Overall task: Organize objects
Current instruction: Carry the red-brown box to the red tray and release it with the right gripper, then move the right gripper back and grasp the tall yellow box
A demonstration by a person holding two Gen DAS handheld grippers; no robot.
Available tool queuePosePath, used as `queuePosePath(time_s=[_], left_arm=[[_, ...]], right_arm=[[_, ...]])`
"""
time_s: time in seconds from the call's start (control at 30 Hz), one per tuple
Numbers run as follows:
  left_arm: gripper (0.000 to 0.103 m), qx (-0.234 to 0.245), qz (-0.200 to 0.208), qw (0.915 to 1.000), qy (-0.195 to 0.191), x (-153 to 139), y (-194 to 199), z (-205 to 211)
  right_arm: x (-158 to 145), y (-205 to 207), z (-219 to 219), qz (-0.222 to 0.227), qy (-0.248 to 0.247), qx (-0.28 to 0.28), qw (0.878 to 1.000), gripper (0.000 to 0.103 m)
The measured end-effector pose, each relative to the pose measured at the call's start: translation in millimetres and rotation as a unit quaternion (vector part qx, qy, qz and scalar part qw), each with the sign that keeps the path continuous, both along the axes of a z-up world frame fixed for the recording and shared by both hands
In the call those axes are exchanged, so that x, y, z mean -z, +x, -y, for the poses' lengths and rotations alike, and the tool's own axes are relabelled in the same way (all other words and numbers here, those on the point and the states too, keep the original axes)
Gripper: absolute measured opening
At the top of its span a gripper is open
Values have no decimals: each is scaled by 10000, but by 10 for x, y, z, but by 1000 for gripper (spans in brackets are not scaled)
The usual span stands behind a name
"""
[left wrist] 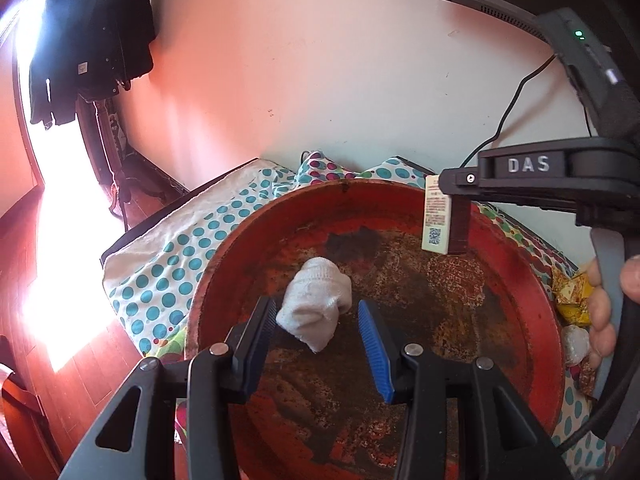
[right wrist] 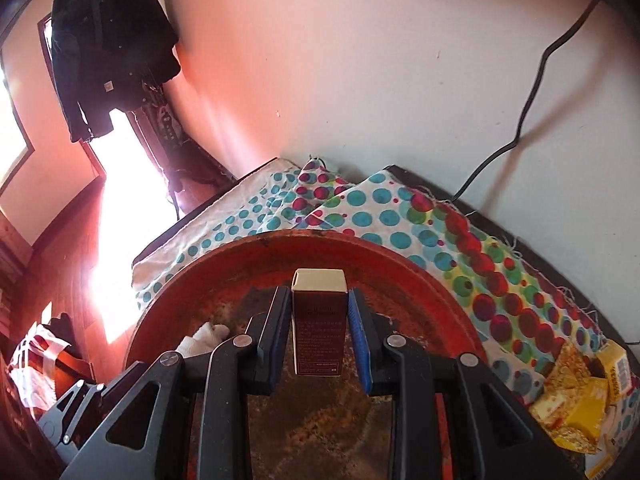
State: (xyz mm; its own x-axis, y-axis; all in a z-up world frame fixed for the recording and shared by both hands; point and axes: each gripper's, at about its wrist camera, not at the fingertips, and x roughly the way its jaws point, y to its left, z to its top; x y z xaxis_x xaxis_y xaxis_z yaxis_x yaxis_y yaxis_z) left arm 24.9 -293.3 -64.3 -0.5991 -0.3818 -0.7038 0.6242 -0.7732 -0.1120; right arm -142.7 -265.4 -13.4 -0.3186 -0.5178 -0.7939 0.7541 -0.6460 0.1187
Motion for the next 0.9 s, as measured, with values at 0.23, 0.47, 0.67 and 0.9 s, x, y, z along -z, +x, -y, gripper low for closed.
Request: queuePosePath(time_s=[0.23,0.47,0.67,0.9], left_arm=[[44,-346,-219,9992,46,-7,93,132],[44,-283,-155,9994,123,47,40,133],[44,-153,-223,9994,221,49,26,84],[44,206,-355,9992,16,-47,-10,-147]], right_arm=[[246,-124,394,278,155,-227,9992,26],[338,-106,510,296,129,-364,9988,28],[235,51,65,-80,83,-190,9998,51],[-41,398,-1343,-905,59,405,9951,64]])
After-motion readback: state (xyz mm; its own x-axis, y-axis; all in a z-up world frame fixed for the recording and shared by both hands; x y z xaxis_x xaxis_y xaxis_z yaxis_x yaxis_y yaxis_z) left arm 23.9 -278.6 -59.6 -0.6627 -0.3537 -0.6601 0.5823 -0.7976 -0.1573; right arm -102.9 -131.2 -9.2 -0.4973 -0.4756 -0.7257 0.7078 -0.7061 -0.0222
